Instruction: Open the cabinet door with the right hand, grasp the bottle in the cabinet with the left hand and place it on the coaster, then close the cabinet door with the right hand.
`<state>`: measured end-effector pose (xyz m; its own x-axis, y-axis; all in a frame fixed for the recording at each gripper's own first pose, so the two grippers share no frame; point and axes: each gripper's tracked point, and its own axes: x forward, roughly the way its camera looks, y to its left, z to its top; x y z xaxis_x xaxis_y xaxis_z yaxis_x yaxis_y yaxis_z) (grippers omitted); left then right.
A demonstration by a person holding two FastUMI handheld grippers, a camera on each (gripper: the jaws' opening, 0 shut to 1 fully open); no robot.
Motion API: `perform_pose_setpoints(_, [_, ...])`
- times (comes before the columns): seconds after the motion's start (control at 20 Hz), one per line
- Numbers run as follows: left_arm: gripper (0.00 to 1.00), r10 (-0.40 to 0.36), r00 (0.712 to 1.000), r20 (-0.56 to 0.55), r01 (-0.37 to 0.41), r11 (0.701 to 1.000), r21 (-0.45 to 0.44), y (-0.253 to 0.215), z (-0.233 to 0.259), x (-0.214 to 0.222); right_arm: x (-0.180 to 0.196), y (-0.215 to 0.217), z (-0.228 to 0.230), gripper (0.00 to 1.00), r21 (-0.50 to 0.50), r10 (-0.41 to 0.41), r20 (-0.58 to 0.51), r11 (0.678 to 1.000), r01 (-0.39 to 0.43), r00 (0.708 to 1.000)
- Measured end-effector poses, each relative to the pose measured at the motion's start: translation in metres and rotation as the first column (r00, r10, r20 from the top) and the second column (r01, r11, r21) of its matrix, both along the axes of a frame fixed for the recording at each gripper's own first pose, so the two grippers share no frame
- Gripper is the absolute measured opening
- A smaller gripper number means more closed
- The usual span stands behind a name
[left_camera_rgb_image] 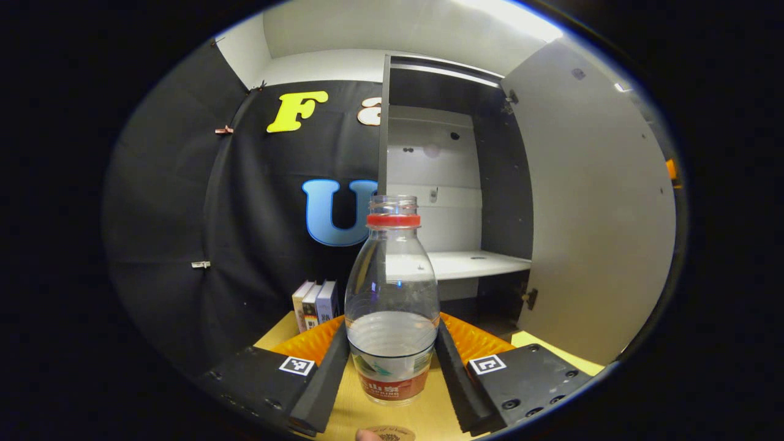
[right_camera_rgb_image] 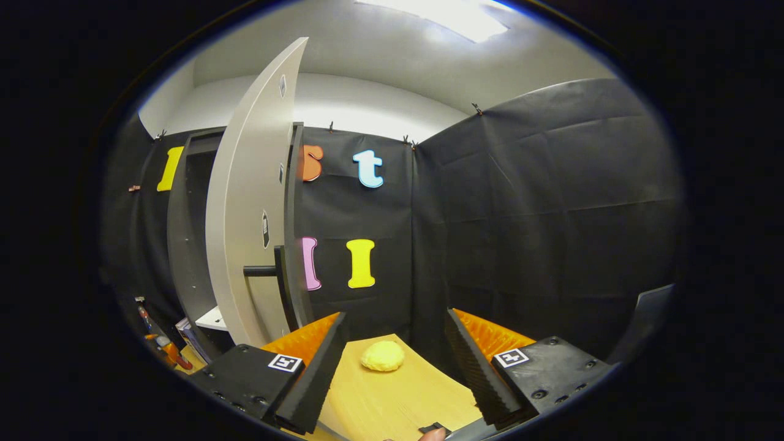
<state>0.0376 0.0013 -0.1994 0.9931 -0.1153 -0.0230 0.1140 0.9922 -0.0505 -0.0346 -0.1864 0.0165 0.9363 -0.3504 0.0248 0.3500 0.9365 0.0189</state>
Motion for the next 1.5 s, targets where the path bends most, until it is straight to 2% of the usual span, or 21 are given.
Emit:
perform_pose_setpoints(0.15, [0.77, -0.052, 0.999, 0.013, 0.052, 0.999, 0.003, -0.001, -0.035, -0.019, -0.002, -0.001, 0.001, 0.98, 0.011, -0.010, 0.004, 1.000, 0.010, 1.000])
perform_pose_setpoints(0.4, [0.77, -0.121, 0.992, -0.044, 0.122, 0.992, 0.020, -0.013, -0.104, -0.038, -0.003, -0.005, 0.003, 0.98, 0.054, -0.040, 0.026, 0.998, 0.038, 0.999])
perform_pose_setpoints(0.7, [0.77, -0.122, 0.987, -0.103, 0.126, 0.992, 0.028, -0.009, -0.164, -0.038, -0.001, -0.004, 0.001, 0.97, 0.044, -0.046, 0.011, 0.998, 0.045, 0.999])
perform_pose_setpoints(1.0, [0.78, -0.138, 0.985, -0.101, 0.142, 0.989, 0.030, -0.006, -0.184, -0.032, 0.000, -0.004, -0.009, 0.98, 0.031, -0.046, -0.040, 0.998, 0.047, 0.998])
perform_pose_setpoints(1.5, [0.82, -0.142, 0.981, -0.131, 0.146, 0.989, 0.021, -0.009, -0.191, -0.031, 0.005, -0.001, -0.013, 0.98, 0.015, -0.047, -0.056, 0.999, 0.048, 0.997])
